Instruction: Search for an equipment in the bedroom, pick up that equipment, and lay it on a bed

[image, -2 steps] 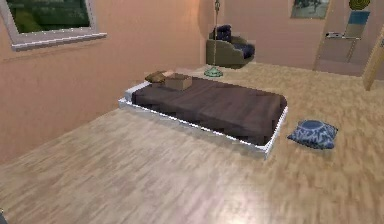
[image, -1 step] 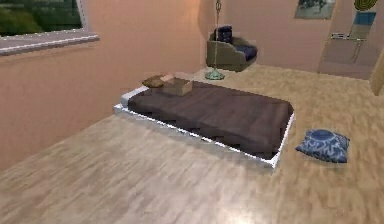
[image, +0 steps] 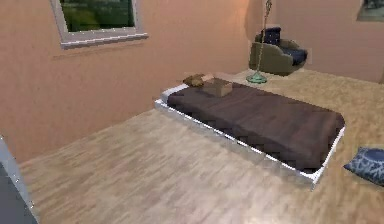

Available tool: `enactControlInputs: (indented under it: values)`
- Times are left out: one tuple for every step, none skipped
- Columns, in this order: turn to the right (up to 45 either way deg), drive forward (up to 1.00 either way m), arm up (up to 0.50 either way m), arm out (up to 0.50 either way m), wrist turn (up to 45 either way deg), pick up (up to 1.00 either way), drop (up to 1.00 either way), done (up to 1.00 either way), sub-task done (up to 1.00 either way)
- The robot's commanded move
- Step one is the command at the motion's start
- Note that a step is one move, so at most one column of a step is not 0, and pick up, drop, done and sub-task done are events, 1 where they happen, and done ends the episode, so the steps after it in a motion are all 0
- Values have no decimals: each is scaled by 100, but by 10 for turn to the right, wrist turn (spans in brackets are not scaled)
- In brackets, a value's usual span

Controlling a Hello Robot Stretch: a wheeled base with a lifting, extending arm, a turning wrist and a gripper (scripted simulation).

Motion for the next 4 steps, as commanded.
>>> enactControlInputs:
  values:
    - [0, 100, 0, 0, 0, 0, 0, 0, 0]
    - [-60, 0, 0, 0, 0, 0, 0, 0, 0]
    - [0, 70, 0, 0, 0, 0, 0, 0, 0]
    - [-450, 0, 0, 0, 0, 0, 0, 0, 0]
